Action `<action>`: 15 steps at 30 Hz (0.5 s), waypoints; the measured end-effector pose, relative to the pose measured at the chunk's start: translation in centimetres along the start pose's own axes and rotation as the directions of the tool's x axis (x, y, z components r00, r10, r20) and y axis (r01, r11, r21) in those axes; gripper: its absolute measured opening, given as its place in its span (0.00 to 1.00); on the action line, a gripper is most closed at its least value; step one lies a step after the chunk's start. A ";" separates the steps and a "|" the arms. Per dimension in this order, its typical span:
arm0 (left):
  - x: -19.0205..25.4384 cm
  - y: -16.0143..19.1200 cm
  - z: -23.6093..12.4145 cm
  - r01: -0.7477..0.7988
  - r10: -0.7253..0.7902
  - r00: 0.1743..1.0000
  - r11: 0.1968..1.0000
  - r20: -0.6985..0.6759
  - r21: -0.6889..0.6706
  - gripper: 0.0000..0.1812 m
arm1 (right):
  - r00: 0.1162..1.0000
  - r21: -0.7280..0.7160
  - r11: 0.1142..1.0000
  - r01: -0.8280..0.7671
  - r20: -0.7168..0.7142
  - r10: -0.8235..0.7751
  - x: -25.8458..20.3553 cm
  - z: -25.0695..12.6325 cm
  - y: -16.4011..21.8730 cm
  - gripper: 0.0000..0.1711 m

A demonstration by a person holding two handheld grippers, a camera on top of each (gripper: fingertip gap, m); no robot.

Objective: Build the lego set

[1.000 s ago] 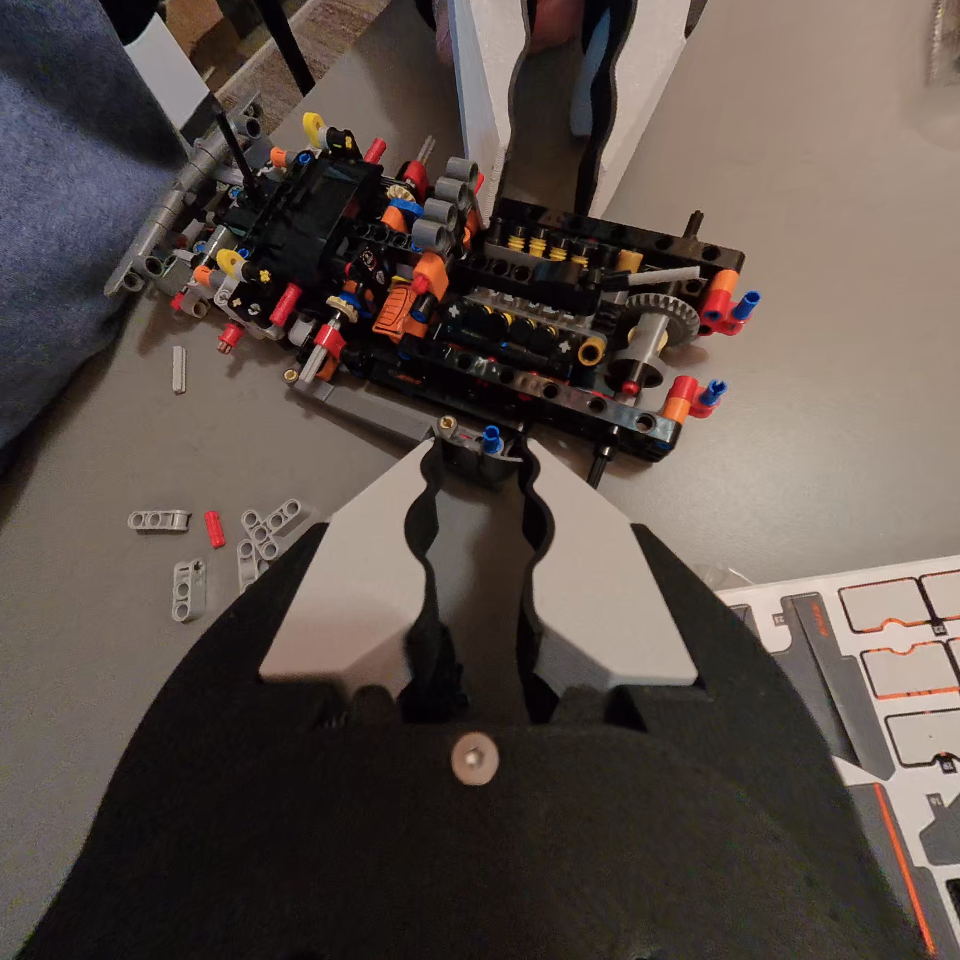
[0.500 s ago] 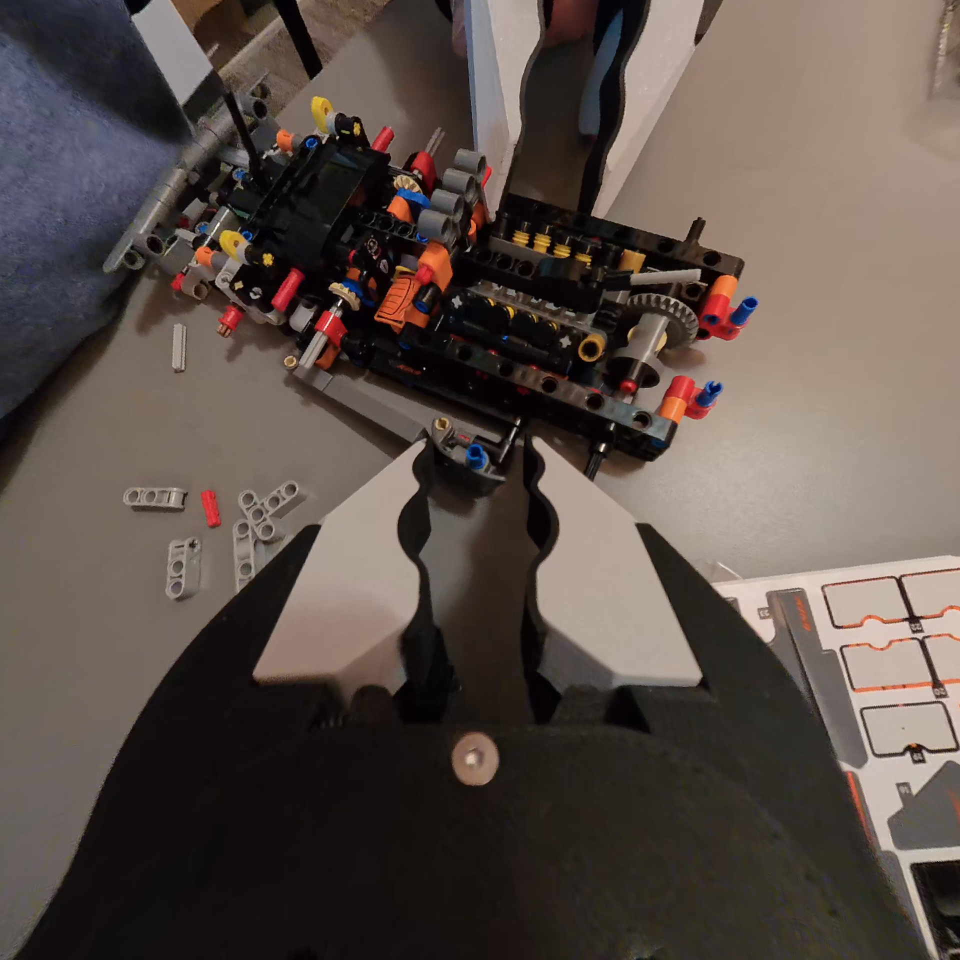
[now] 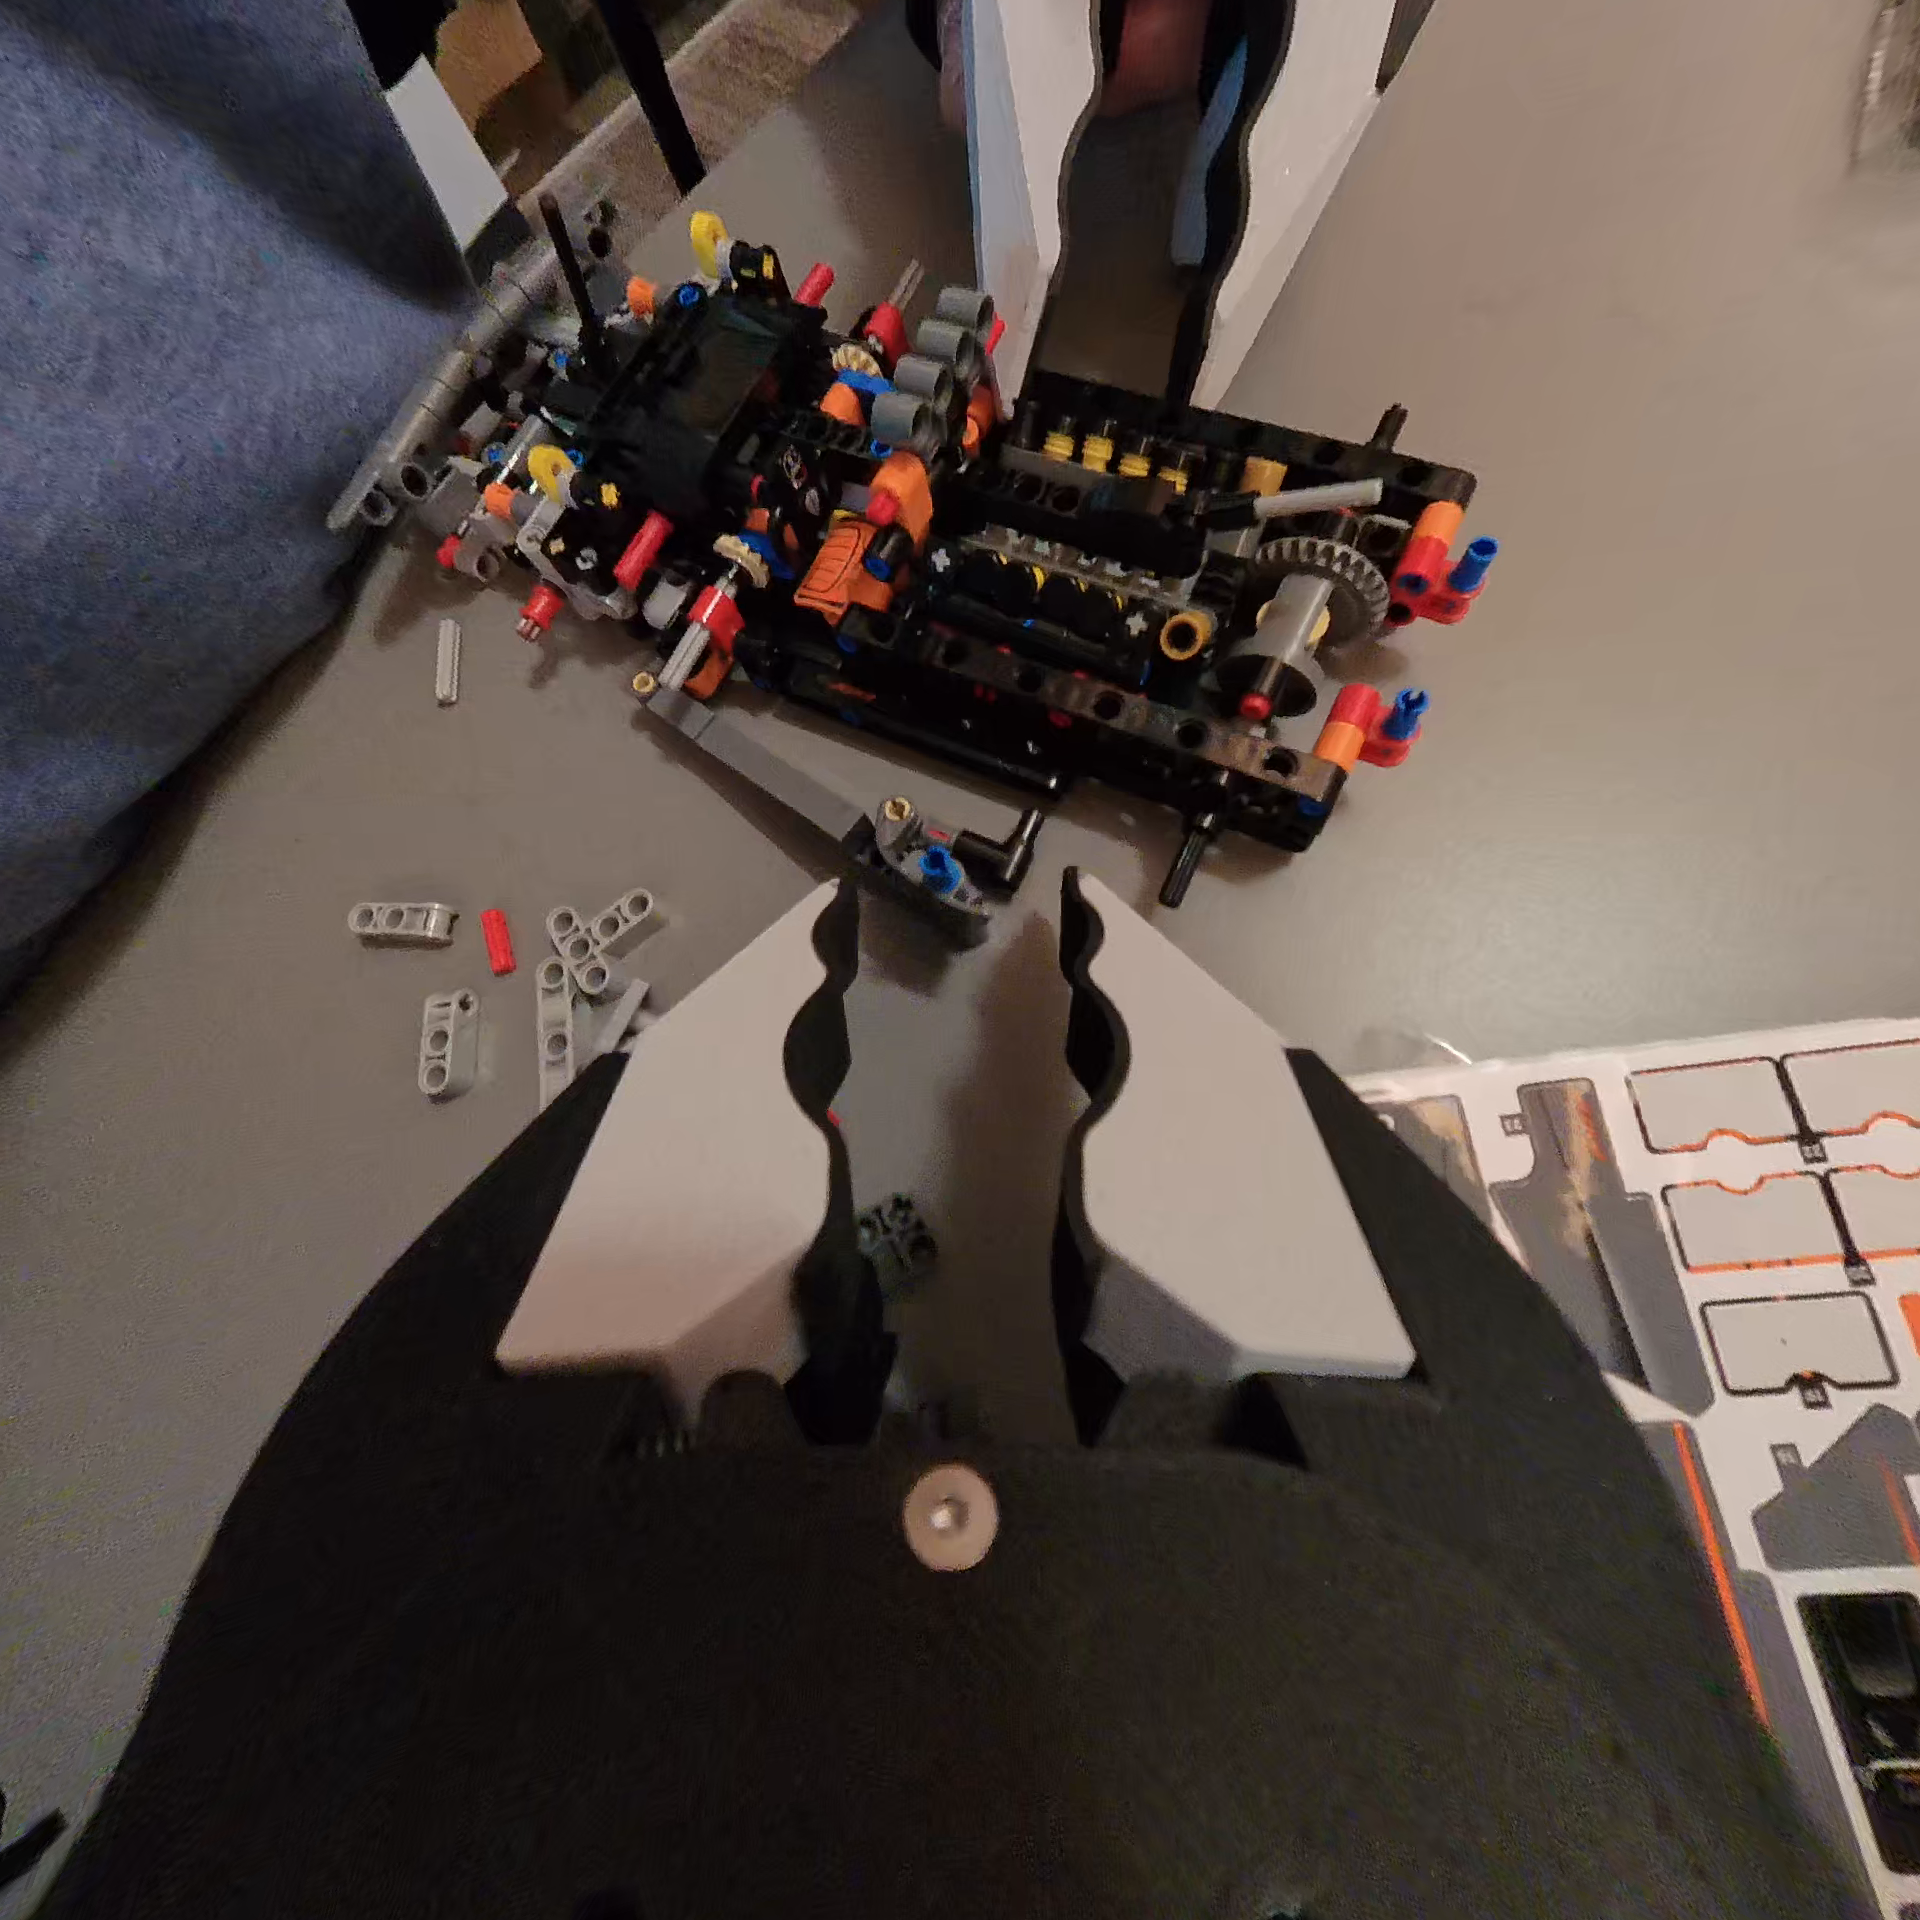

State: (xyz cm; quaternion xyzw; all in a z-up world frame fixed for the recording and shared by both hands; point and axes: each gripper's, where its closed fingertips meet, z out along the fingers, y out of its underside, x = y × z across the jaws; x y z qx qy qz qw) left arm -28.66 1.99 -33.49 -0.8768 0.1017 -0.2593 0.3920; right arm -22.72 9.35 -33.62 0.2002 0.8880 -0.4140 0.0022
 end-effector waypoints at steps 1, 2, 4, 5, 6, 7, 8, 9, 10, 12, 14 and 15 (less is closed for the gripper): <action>0.0 0.0 0.0 0.001 -0.001 1.000 1.000 -0.002 0.000 0.17 | 1.000 -0.009 1.000 0.002 0.008 -0.002 -0.1 0.1 0.2 0.21; 0.0 0.0 0.0 0.002 -0.002 1.000 1.000 -0.003 0.000 0.17 | 1.000 -0.012 1.000 0.006 0.008 -0.006 -0.1 0.3 0.3 0.21; 0.0 -0.1 0.1 0.000 0.000 1.000 1.000 -0.003 -0.001 0.17 | 1.000 -0.014 1.000 0.017 0.011 -0.017 -0.3 0.7 0.4 0.20; 0.0 -0.1 0.1 0.000 0.000 1.000 1.000 -0.003 -0.001 0.17 | 1.000 -0.019 1.000 0.024 0.006 -0.024 -0.3 1.0 0.4 0.19; 0.0 -0.1 0.1 -0.001 0.001 1.000 1.000 -0.003 -0.002 0.17 | 1.000 -0.030 0.999 0.029 0.000 -0.029 -0.2 1.2 0.5 0.19; 0.0 -0.1 0.1 -0.001 0.001 1.000 1.000 -0.003 -0.001 0.17 | 0.999 -0.032 0.999 0.035 -0.011 -0.035 -0.1 1.3 0.5 0.18; 0.0 -0.1 0.1 -0.002 0.002 1.000 1.000 -0.002 -0.001 0.17 | 0.999 -0.024 0.999 0.037 -0.017 -0.037 0.0 1.3 0.4 0.16; 0.0 -0.1 0.1 -0.003 0.003 1.000 1.000 -0.001 -0.002 0.17 | 0.999 -0.022 0.999 0.038 -0.017 -0.038 -0.1 1.3 0.3 0.16; 0.0 -0.1 0.1 -0.002 0.002 1.000 1.000 -0.001 -0.002 0.17 | 0.999 -0.023 0.999 0.040 -0.020 -0.040 -0.1 1.3 0.3 0.16; 0.1 -0.1 0.2 -0.001 0.001 1.000 1.000 -0.004 -0.002 0.17 | 0.999 -0.021 0.999 0.042 -0.028 -0.042 -0.1 1.3 0.3 0.16; 0.1 -0.1 0.2 -0.003 0.003 1.000 1.000 -0.005 -0.003 0.17 | 0.998 -0.026 0.999 0.043 -0.037 -0.044 -0.1 1.4 0.3 0.15; 0.1 -0.1 0.2 -0.003 0.003 1.000 1.000 -0.005 -0.003 0.17 | 0.998 -0.025 0.999 0.044 -0.047 -0.045 -0.1 1.4 0.3 0.15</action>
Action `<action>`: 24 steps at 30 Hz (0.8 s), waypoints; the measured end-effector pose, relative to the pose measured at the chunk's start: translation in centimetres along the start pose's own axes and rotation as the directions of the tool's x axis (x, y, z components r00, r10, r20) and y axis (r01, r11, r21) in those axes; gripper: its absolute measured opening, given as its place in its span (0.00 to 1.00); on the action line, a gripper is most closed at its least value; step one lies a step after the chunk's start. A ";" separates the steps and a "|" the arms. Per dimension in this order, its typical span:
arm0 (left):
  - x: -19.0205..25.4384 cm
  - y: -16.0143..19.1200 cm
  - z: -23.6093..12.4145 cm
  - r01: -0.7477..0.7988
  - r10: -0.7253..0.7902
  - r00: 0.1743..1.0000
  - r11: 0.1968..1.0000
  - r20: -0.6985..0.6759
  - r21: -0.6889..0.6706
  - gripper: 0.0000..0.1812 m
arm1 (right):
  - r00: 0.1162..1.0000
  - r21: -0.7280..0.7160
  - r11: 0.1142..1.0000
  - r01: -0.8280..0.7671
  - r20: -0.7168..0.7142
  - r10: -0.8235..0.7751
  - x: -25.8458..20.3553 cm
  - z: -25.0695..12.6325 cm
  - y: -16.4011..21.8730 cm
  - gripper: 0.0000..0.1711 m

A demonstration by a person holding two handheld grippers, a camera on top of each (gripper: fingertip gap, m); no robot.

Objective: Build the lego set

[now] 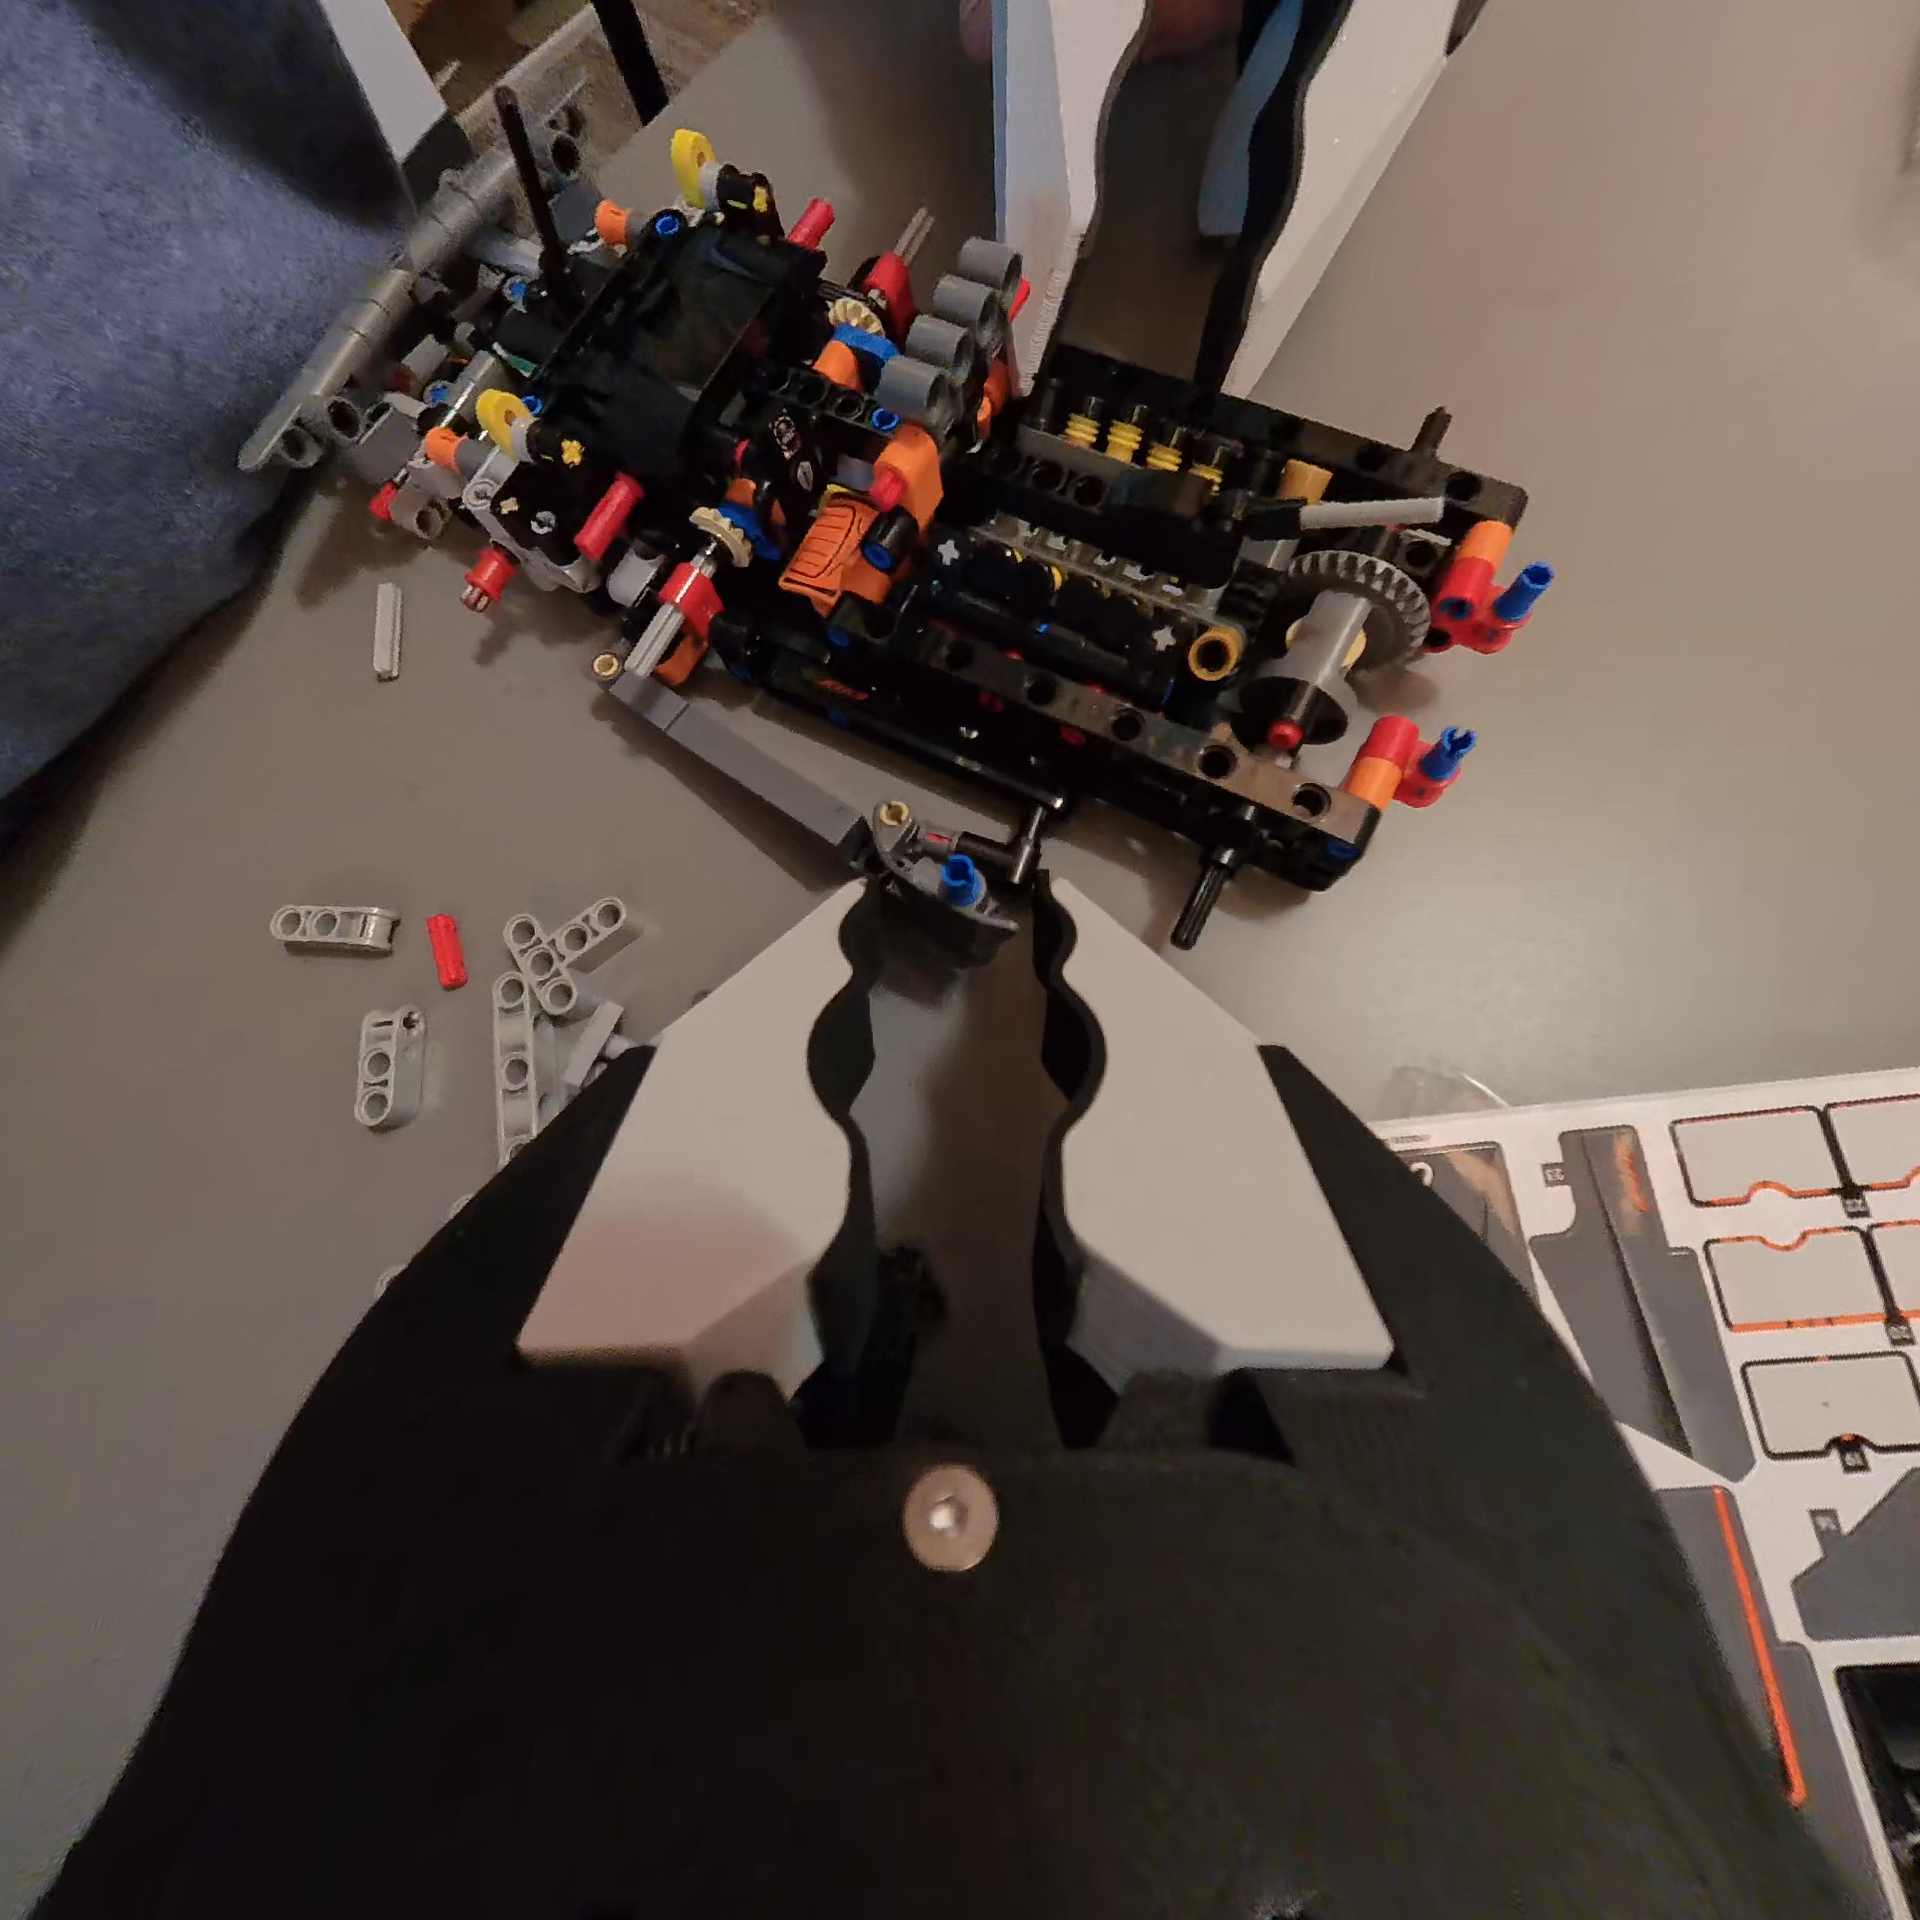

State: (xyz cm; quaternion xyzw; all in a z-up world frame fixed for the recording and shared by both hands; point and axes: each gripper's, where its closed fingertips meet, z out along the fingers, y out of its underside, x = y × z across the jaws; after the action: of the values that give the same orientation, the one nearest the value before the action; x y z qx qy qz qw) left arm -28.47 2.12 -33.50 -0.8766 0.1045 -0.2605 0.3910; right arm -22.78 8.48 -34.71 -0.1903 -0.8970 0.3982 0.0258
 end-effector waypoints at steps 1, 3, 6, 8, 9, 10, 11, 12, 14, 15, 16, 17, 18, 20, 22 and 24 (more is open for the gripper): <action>0.0 0.0 0.0 0.000 0.000 1.000 1.000 0.000 0.000 0.17 | 1.000 0.001 1.000 -0.003 -0.010 0.003 0.1 0.0 0.0 0.15; 0.0 0.0 0.0 0.000 0.000 1.000 1.000 0.002 0.001 0.17 | 1.000 0.003 1.000 -0.023 -0.020 0.023 0.1 0.1 0.0 0.15; 0.0 0.0 0.0 -0.001 0.001 1.000 1.000 0.001 0.000 0.17 | 0.998 0.005 1.000 -0.030 -0.049 0.030 0.1 0.2 0.1 0.14; 0.1 0.0 0.1 0.000 0.000 1.000 1.000 -0.002 0.000 0.17 | 0.997 0.004 0.999 -0.032 -0.066 0.033 0.1 0.3 0.1 0.13; 0.1 0.0 0.1 0.000 0.000 1.000 1.000 -0.002 -0.001 0.16 | 0.997 0.003 1.000 -0.031 -0.073 0.032 0.2 0.3 0.0 0.12; 0.1 0.0 0.1 -0.001 0.001 1.000 1.000 -0.002 -0.001 0.16 | 0.997 0.001 1.000 -0.031 -0.076 0.031 0.2 0.3 0.1 0.13; 0.1 0.0 0.1 0.000 0.000 1.000 1.000 -0.002 -0.001 0.16 | 0.996 0.001 0.999 -0.033 -0.077 0.033 0.2 0.3 0.1 0.13; 0.1 0.0 0.1 -0.001 0.001 1.000 1.000 0.000 -0.001 0.16 | 0.996 0.004 0.999 -0.036 -0.078 0.036 0.2 0.3 0.1 0.13; 0.1 0.0 0.1 -0.002 0.002 1.000 1.000 0.002 -0.001 0.16 | 0.996 0.006 1.000 -0.030 -0.086 0.031 0.2 0.3 0.1 0.12; 0.1 0.0 0.1 -0.002 0.002 1.000 1.000 0.002 -0.001 0.16 | 0.996 0.004 1.000 -0.027 -0.090 0.027 0.2 0.3 0.1 0.12; 0.1 0.0 0.1 -0.002 0.002 1.000 1.000 0.002 -0.001 0.16 | 0.996 0.004 1.000 -0.026 -0.090 0.026 0.3 0.3 0.1 0.12; 0.1 0.0 0.1 -0.002 0.002 1.000 1.000 0.003 -0.001 0.16 | 0.996 0.004 1.000 -0.027 -0.087 0.028 0.2 0.3 0.1 0.12; 0.1 0.0 0.1 -0.001 0.001 1.000 1.000 0.003 -0.001 0.16 | 0.996 0.003 1.000 -0.026 -0.087 0.026 0.3 0.3 0.1 0.11; 0.2 0.0 0.1 -0.002 0.002 1.000 1.000 0.002 -0.001 0.16 | 0.996 0.001 1.000 -0.016 -0.082 0.016 0.2 0.3 0.1 0.11; 0.2 0.0 0.1 -0.001 0.001 1.000 1.000 0.001 -0.002 0.16 | 0.997 -0.001 1.000 -0.010 -0.072 0.010 0.2 0.3 0.1 0.11; 0.2 0.0 0.1 -0.002 0.002 1.000 1.000 0.002 -0.001 0.16 | 0.998 -0.010 1.000 0.004 -0.069 -0.005 0.2 0.4 0.1 0.10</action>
State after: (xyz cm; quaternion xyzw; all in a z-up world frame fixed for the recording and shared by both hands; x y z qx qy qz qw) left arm -28.24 2.15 -33.51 -0.8770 0.1050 -0.2592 0.3907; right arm -23.02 8.38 -35.06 -0.2020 -0.8980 0.3868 0.0569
